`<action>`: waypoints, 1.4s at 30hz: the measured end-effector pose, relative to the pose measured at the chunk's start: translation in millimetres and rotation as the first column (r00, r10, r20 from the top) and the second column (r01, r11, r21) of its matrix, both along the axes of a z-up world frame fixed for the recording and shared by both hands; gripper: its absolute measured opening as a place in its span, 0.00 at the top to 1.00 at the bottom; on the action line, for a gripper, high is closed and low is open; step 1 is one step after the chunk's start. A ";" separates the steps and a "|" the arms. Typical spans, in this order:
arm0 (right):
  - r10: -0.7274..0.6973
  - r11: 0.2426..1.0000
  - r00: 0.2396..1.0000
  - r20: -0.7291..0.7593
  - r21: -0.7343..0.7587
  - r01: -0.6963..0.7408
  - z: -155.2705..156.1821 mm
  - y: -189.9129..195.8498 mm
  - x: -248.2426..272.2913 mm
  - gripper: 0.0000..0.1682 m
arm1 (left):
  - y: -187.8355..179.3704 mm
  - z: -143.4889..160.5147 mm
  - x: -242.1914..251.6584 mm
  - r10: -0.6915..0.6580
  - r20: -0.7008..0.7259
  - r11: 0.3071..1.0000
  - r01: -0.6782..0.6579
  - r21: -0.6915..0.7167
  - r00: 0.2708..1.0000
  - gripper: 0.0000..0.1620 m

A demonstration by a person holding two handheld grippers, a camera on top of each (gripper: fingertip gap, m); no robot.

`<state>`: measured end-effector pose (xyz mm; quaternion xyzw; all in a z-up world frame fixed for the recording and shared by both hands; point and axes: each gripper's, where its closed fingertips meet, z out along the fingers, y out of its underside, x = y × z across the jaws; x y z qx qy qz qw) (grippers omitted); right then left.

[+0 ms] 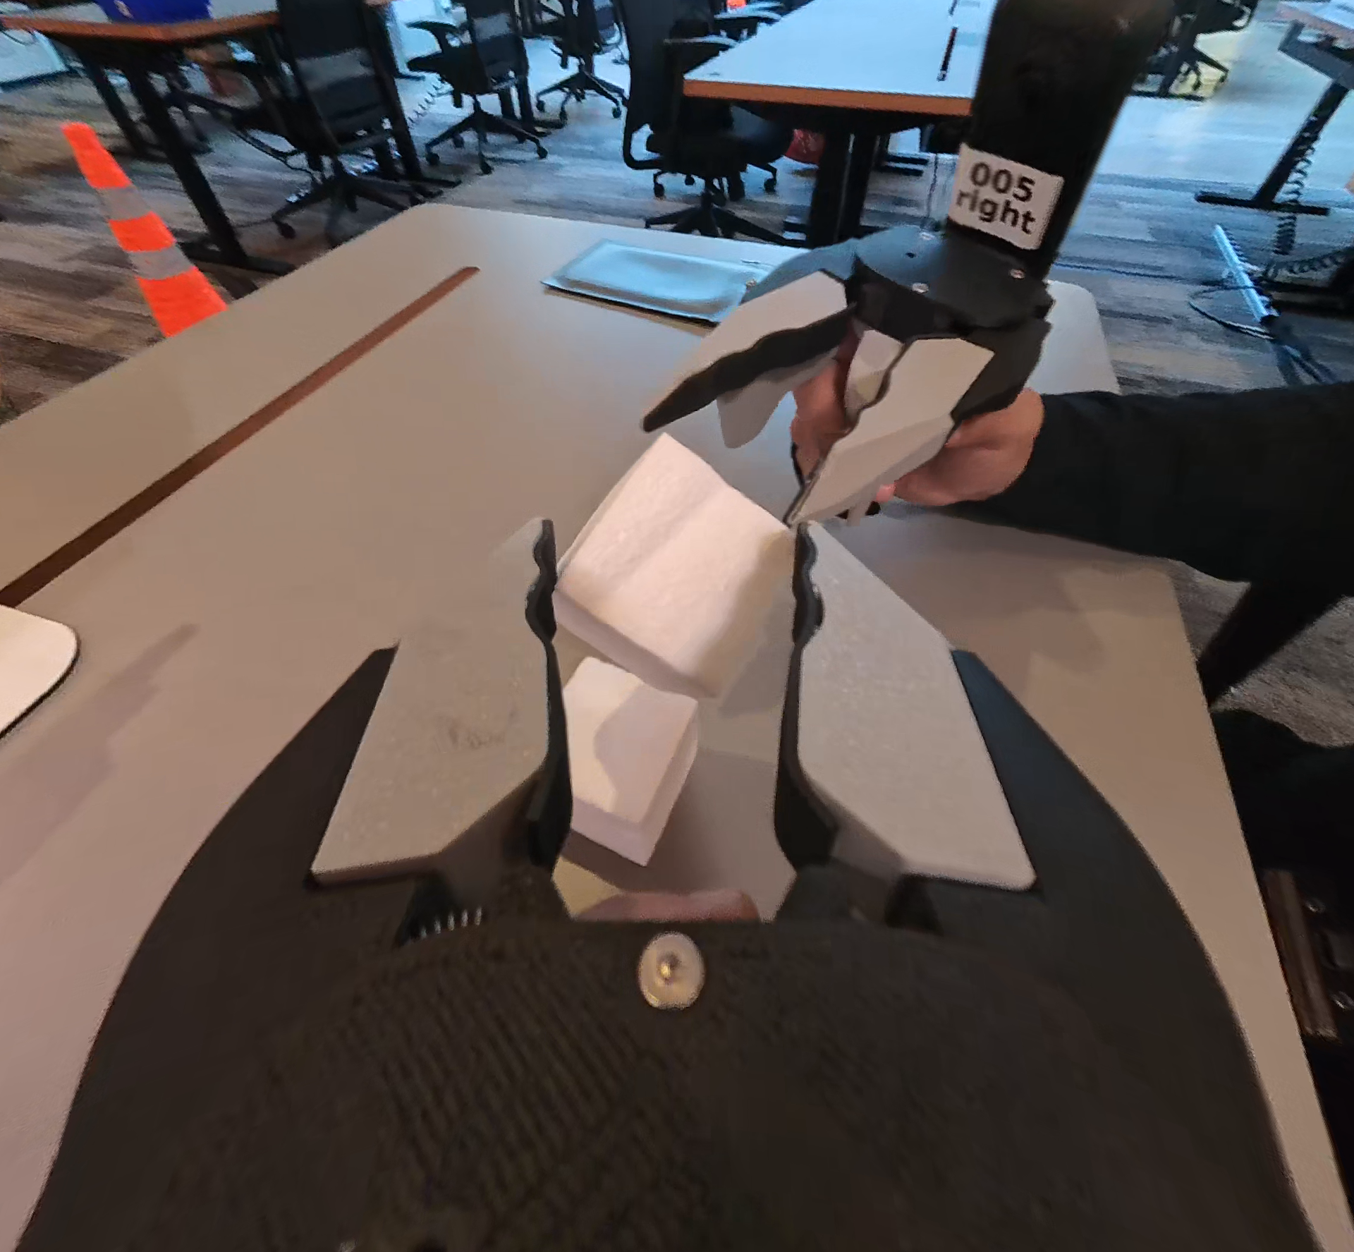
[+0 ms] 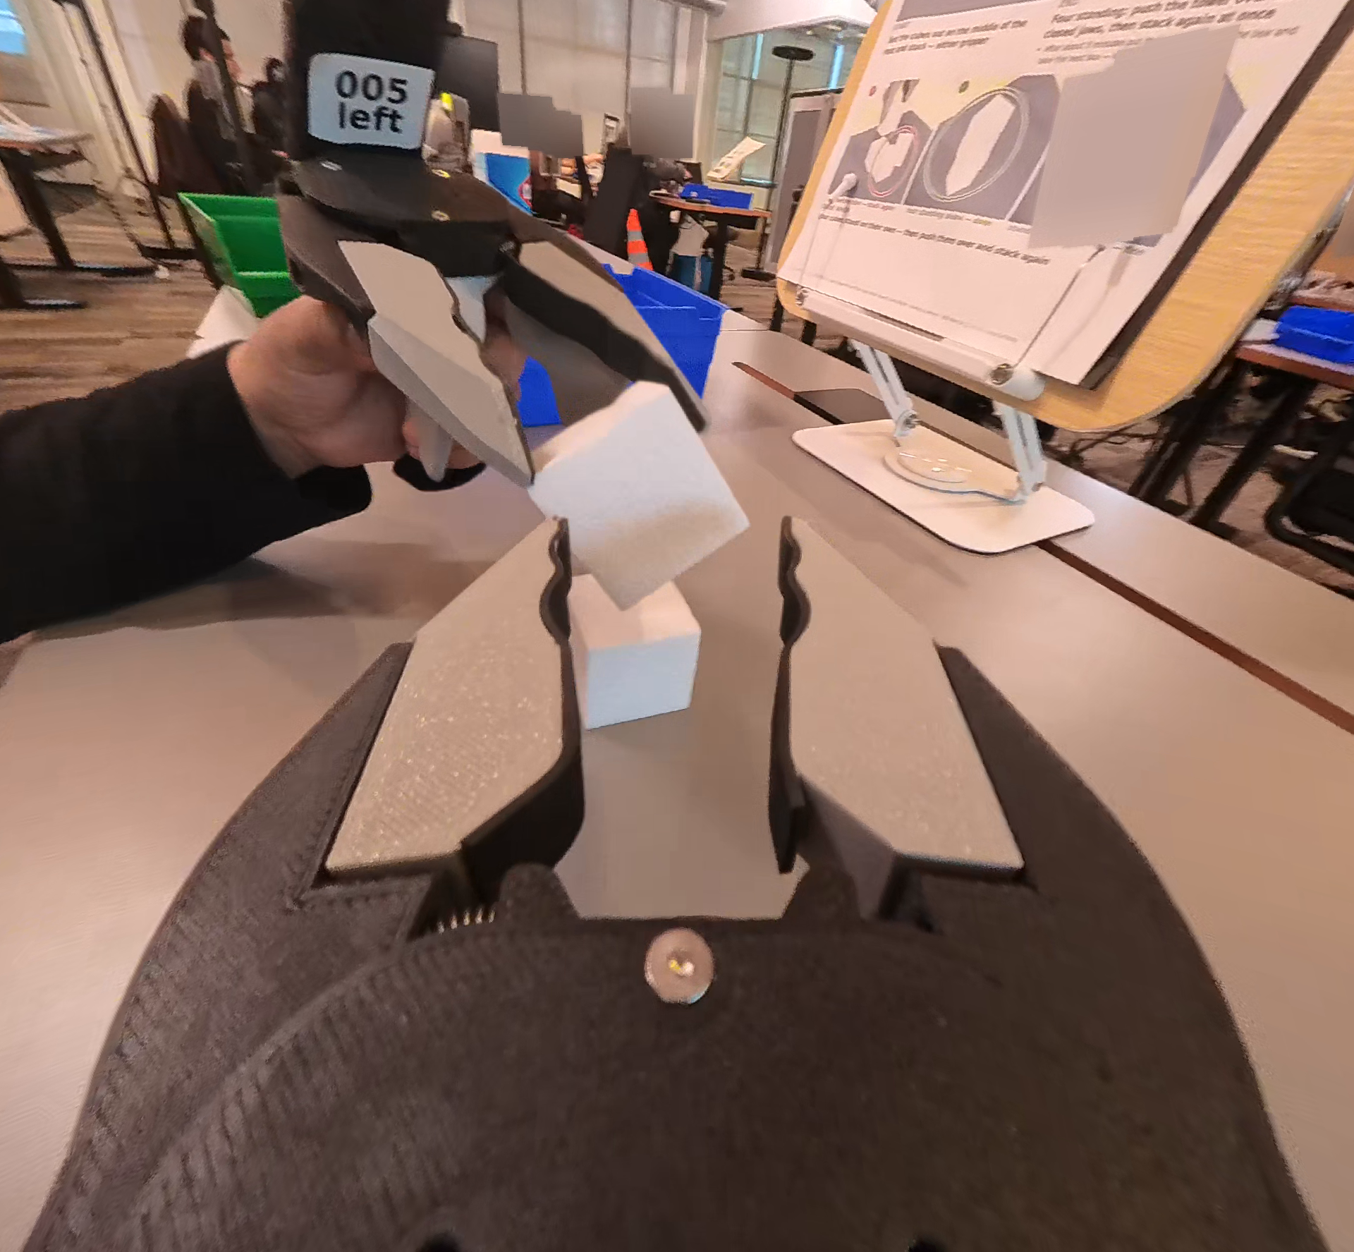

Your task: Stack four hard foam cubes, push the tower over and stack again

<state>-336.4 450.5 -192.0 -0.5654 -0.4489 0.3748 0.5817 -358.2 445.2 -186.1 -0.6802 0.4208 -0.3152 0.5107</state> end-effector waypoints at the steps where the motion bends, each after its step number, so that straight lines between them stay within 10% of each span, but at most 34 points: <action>1: 0.022 1.000 1.000 -0.006 -0.018 -0.022 -1.0 -2.4 -1.3 0.67 | -2.2 -2.2 2.1 -0.015 -0.009 1.000 0.015 -0.008 1.000 0.61; 17: 0.303 0.939 0.952 -0.054 -0.155 -0.308 -3.0 -47.1 -16.7 0.60 | -25.5 -18.2 14.3 -0.177 -0.019 0.976 0.173 -0.136 0.984 0.61; 35: 0.234 0.960 0.970 -0.068 -0.140 -0.242 3.9 -34.2 -8.6 0.67 | -34.4 -10.5 15.5 -0.216 -0.009 0.972 0.214 -0.094 0.976 0.62; 39: 0.262 0.953 0.961 -0.090 -0.136 -0.272 9.2 -39.0 -6.6 0.64 | -40.5 8.8 9.7 -0.248 0.093 0.965 0.254 -0.059 0.964 0.92; 42: 0.270 0.935 0.952 -0.147 -0.197 -0.296 10.2 -35.0 -5.4 0.78 | -31.5 10.9 4.0 -0.207 0.130 0.973 0.218 -0.079 0.970 0.93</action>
